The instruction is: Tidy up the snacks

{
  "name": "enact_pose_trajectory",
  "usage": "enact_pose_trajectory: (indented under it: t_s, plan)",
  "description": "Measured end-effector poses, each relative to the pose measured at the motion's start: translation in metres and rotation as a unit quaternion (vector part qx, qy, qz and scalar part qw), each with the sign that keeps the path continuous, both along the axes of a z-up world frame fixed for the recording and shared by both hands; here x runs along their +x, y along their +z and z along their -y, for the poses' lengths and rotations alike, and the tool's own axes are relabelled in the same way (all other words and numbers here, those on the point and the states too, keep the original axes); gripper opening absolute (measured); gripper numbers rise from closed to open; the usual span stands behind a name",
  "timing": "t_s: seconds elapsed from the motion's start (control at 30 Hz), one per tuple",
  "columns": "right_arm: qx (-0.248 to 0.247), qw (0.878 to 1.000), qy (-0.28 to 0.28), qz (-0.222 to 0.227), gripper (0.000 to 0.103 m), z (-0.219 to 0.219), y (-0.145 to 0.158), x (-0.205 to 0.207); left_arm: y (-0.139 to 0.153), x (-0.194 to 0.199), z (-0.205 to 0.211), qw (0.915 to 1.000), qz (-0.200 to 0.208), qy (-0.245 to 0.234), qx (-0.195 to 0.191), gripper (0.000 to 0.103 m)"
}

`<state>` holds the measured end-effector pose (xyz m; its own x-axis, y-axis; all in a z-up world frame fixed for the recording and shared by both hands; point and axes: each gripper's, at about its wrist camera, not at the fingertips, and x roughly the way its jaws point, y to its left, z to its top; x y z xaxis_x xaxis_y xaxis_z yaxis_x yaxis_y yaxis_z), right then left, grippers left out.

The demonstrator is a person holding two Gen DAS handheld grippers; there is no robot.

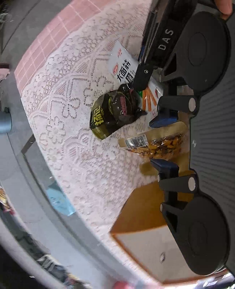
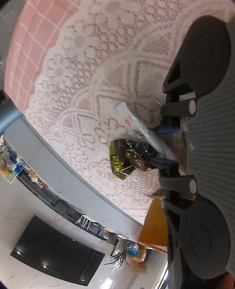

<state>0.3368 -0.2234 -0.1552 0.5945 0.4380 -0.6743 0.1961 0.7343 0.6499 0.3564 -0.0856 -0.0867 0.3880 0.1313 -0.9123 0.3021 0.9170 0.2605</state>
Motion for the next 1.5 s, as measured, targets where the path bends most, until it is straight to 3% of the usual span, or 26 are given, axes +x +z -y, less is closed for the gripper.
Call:
enact_pose_trajectory:
  t_s: [0.2, 0.33, 0.7, 1.1, 1.5]
  plan:
    - [0.007, 1.000, -0.005, -0.004, 0.022, 0.001, -0.003, -0.002, -0.015, 0.004, 0.008, 0.9984, -0.015, -0.025, 0.049, 0.049]
    - [0.010, 1.000, -0.006, -0.006, 0.021, 0.002, -0.004, -0.004, -0.018, 0.007, 0.004, 0.9986, -0.024, -0.017, 0.044, 0.040]
    - [0.007, 1.000, -0.007, 0.003, 0.015, 0.007, 0.000, -0.007, -0.031, 0.010, 0.002, 0.9963, -0.033, -0.014, 0.078, 0.032]
    - [0.026, 0.999, -0.024, 0.020, 0.007, 0.020, 0.015, -0.023, 0.004, -0.015, -0.022, 0.9989, 0.038, 0.019, -0.019, 0.028]
    - [-0.006, 0.997, -0.008, 0.072, 0.006, 0.014, 0.048, -0.056, 0.045, -0.060, -0.024, 0.9859, 0.091, 0.032, -0.137, 0.027]
